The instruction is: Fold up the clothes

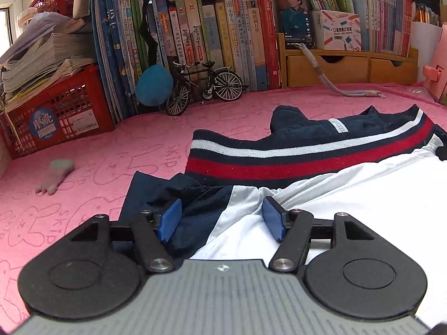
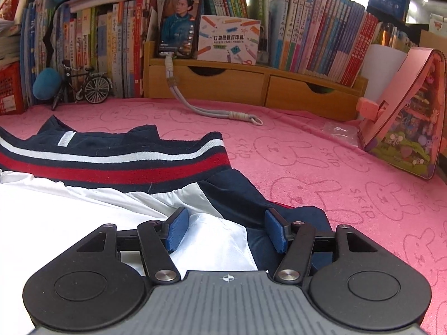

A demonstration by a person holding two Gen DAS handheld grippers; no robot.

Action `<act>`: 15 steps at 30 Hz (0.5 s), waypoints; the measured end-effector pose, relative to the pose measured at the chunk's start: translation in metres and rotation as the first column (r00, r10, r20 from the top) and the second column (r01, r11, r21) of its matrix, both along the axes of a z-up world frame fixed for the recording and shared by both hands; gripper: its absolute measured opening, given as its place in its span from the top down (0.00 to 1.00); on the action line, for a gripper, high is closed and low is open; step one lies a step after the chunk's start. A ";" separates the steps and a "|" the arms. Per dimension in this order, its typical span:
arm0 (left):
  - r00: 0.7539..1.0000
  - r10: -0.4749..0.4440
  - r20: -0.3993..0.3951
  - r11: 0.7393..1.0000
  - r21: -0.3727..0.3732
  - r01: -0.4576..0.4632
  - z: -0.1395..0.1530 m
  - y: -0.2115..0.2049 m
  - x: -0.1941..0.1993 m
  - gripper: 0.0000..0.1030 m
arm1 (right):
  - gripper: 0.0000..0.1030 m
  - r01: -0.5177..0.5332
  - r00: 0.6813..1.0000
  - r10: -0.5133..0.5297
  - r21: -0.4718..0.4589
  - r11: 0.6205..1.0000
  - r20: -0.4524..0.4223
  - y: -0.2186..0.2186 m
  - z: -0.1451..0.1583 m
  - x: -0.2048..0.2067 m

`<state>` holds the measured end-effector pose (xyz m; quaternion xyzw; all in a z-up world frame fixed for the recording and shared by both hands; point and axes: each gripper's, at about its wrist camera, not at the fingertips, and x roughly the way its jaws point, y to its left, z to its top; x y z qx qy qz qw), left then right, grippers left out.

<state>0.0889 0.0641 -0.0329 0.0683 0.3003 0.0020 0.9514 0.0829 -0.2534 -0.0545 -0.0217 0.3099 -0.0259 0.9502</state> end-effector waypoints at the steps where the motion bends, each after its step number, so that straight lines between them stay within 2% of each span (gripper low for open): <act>1: 1.000 -0.004 0.000 1.000 -0.005 0.004 0.000 0.002 -0.001 0.36 | 0.34 0.026 1.000 -0.026 0.016 1.000 0.002 -0.006 0.002 -0.001; 2: 1.000 -0.008 -0.001 1.000 -0.010 0.008 0.001 0.005 -0.001 0.35 | 0.22 0.062 0.998 -0.062 0.026 0.998 -0.001 -0.015 0.004 -0.002; 5: 1.000 -0.012 -0.013 0.999 -0.053 0.011 0.001 0.012 0.001 0.32 | 0.17 0.157 0.987 -0.156 0.051 0.986 -0.035 -0.047 0.005 -0.002; 8: 1.000 -0.013 -0.025 0.999 -0.047 0.012 -0.001 0.010 0.003 0.31 | 0.18 0.182 0.983 -0.182 0.036 0.983 -0.018 -0.058 0.012 -0.012; 10: 1.000 -0.011 -0.025 0.999 -0.031 0.010 -0.001 0.007 0.003 0.30 | 0.24 0.186 0.982 -0.187 0.036 0.982 0.008 -0.060 0.021 -0.022; 12: 1.000 -0.008 -0.025 1.000 -0.025 0.008 -0.001 0.006 0.003 0.29 | 0.27 0.138 0.988 -0.143 0.081 0.987 0.053 -0.050 0.036 -0.036; 15: 1.000 -0.007 -0.027 0.999 -0.034 0.006 -0.001 0.007 0.003 0.29 | 0.24 -0.046 0.992 0.019 0.208 0.977 0.127 -0.025 0.058 -0.050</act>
